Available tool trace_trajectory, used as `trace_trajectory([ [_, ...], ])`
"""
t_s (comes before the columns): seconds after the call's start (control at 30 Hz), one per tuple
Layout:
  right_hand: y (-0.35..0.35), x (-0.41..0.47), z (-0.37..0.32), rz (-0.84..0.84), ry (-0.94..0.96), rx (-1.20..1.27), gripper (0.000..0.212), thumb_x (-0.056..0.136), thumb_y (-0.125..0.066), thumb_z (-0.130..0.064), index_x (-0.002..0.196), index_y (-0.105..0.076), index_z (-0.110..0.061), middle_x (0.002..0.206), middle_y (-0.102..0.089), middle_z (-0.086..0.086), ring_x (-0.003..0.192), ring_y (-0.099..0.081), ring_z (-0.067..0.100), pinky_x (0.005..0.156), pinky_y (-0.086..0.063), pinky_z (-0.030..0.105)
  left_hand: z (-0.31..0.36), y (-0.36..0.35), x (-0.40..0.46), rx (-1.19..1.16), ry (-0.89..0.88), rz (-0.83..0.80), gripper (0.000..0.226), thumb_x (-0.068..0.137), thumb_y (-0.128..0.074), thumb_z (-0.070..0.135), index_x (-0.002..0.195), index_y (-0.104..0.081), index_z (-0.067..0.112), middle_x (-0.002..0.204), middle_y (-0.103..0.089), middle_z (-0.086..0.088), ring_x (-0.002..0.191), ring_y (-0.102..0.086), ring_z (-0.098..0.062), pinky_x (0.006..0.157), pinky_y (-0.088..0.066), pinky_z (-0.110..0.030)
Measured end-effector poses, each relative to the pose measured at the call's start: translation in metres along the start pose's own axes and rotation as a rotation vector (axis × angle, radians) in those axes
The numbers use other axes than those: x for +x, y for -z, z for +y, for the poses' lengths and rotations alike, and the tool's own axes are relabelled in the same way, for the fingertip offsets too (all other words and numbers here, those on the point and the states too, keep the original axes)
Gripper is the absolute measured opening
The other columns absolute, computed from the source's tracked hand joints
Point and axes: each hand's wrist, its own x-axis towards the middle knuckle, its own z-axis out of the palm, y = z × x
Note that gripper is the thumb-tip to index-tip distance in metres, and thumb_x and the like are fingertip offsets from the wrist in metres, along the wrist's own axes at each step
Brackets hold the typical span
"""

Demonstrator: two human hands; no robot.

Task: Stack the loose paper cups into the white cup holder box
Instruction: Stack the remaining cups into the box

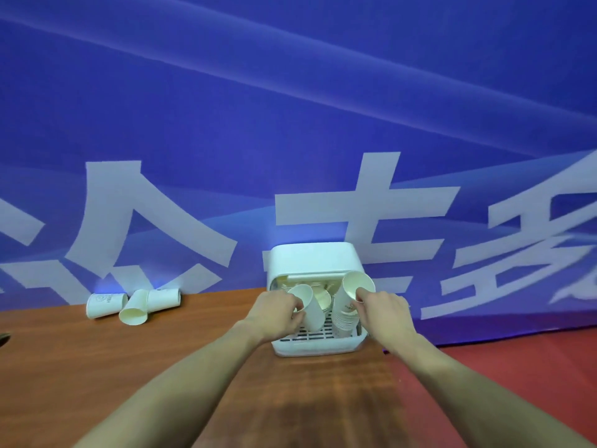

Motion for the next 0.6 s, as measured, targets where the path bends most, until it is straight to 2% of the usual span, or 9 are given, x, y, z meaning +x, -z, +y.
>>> trace_trajectory([
  [0.37,-0.027,0.010,0.030,-0.054,0.009,0.021,0.025,0.101,-0.041,-0.040,0.101,-0.057,-0.020,0.089,-0.069,0.006,0.085,-0.064,0.033,0.062,-0.034,0.034,0.016,-0.005,0.024,0.055,0.011,0.013,0.032,0.094,-0.044,0.041,0.094,-0.070,0.023,0.084,-0.071,0.002,0.086,-0.062,-0.025,0.065,-0.038,-0.031],
  [0.6,-0.043,0.028,0.025,-0.142,0.083,-0.027,0.019,0.101,-0.042,-0.035,0.092,-0.051,-0.021,0.090,-0.067,0.005,0.085,-0.063,0.032,0.061,-0.032,0.033,0.008,-0.008,0.030,0.015,0.043,-0.044,0.030,0.094,-0.045,0.040,0.091,-0.071,0.024,0.082,-0.070,0.001,0.079,-0.060,-0.022,0.065,-0.046,-0.032],
])
